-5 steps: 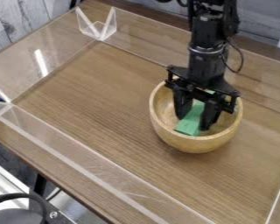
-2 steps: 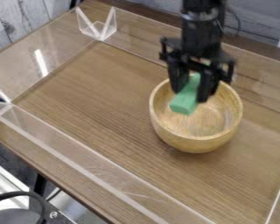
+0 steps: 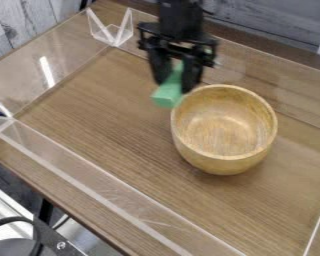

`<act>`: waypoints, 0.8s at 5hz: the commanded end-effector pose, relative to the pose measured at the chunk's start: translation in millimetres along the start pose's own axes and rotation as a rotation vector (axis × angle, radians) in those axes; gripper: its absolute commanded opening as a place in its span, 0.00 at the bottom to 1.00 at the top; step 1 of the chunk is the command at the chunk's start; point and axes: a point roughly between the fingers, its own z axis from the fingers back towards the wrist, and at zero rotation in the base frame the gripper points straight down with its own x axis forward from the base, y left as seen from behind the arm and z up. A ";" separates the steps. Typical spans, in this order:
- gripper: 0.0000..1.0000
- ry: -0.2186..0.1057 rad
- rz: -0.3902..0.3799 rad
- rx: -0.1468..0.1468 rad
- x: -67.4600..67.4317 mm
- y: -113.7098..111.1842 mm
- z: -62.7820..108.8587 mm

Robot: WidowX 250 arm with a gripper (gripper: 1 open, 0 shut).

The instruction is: Remove the green block from inside the brown bowl and put it on the table

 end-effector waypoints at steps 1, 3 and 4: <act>0.00 -0.085 0.021 0.031 -0.5 34.1 18.7; 0.00 -0.053 0.048 0.084 -5.9 75.0 -8.8; 0.00 -0.021 0.048 0.108 -9.2 84.3 -30.2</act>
